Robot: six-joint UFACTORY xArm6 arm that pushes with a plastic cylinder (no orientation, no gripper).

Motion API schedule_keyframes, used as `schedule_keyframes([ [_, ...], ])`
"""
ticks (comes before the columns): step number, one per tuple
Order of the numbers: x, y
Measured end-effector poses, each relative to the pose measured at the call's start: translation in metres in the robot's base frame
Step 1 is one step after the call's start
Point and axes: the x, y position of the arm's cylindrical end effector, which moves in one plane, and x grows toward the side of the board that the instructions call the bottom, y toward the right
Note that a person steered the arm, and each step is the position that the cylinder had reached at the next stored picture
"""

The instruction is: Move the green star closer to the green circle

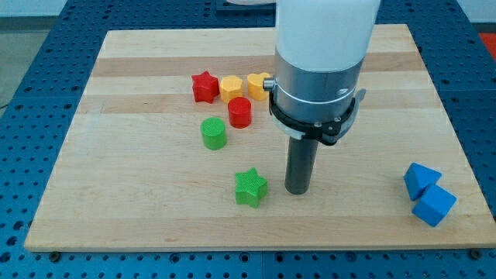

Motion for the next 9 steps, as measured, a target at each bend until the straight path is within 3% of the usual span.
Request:
schedule_keyframes([
  [4, 0.004, -0.064],
  [6, 0.035, -0.054],
  [9, 0.022, -0.101],
])
